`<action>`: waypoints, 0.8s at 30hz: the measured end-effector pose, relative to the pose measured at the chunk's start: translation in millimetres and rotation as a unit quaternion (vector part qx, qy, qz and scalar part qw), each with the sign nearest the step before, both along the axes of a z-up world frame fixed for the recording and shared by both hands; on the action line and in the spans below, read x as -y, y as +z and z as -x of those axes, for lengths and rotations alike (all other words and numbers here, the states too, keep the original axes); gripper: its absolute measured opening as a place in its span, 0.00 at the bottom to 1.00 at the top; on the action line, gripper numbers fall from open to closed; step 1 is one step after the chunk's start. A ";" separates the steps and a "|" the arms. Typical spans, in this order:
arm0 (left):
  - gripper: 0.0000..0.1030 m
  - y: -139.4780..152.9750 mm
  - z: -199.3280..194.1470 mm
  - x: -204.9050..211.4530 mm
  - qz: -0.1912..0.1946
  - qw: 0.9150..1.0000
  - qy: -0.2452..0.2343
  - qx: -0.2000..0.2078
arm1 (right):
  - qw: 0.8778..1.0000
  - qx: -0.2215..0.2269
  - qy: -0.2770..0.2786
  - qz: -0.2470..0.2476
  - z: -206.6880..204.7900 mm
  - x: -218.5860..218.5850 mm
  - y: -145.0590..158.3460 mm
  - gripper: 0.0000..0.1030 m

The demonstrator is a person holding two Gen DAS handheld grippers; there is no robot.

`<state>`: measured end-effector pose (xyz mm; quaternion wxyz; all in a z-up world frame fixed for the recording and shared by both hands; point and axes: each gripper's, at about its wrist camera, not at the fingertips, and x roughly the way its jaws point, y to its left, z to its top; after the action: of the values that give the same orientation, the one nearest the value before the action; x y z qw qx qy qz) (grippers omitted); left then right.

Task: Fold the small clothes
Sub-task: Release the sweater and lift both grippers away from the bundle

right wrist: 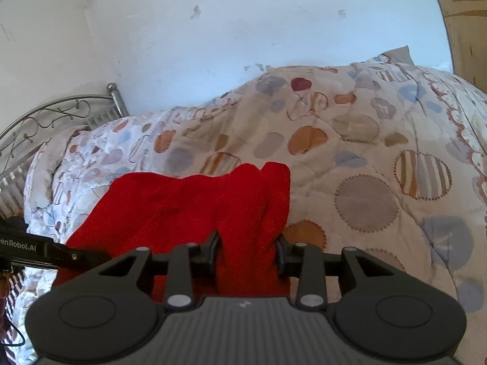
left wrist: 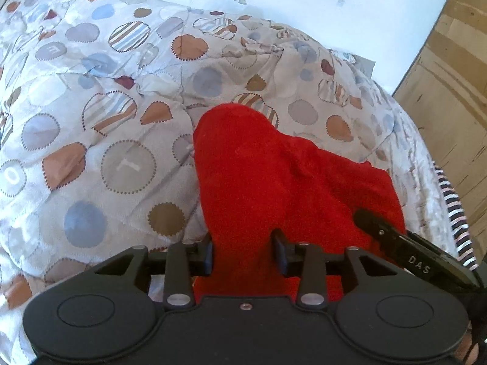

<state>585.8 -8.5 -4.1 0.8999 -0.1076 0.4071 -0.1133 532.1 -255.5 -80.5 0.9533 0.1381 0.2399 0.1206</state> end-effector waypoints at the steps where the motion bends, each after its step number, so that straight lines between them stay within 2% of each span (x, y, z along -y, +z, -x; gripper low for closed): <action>1: 0.45 -1.7 -0.2 1.0 -0.003 1.000 0.000 0.002 | 1.000 0.001 -0.002 0.002 0.3 0.2 -1.8 0.42; 5: 0.55 -3.4 0.5 1.0 -0.011 1.000 0.009 0.005 | 1.000 0.002 -0.011 0.013 1.7 1.3 -3.6 0.49; 7: 0.65 -2.1 1.6 0.0 -0.013 1.000 0.014 0.004 | 1.000 0.003 -0.015 0.018 3.8 2.4 -1.9 0.54; 9: 0.69 -0.1 4.8 0.5 -0.013 1.000 0.012 0.000 | 0.999 0.006 -0.024 0.023 8.8 4.2 1.1 0.61; 11: 0.72 2.3 10.2 1.5 -0.017 1.000 0.012 -0.005 | 0.999 0.011 -0.034 0.023 19.2 6.7 5.9 0.72; 14: 0.76 11.2 23.9 1.6 -0.021 1.000 0.018 -0.004 | 0.999 0.023 -0.042 0.024 40.3 9.6 16.5 0.82; 17: 0.82 30.5 48.2 1.8 -0.020 0.999 0.025 0.012 | 0.998 0.038 -0.045 0.034 65.4 10.4 32.3 0.88; 19: 0.92 43.6 65.5 2.9 -0.022 0.999 0.027 0.029 | 0.997 0.052 -0.049 0.038 82.9 11.2 44.8 0.93; 21: 0.97 58.7 87.5 4.5 -0.028 0.998 0.033 0.052 | 0.996 0.067 -0.050 0.038 101.6 12.4 57.8 0.97; 24: 0.99 77.2 121.1 6.6 -0.033 0.996 0.038 0.079 | 0.995 0.082 -0.048 0.036 130.3 14.3 76.9 1.00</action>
<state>464.6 -15.2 73.1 0.9359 -0.0837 0.3342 -0.0736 401.8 -269.8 -3.7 0.9788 0.1049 0.1586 0.0765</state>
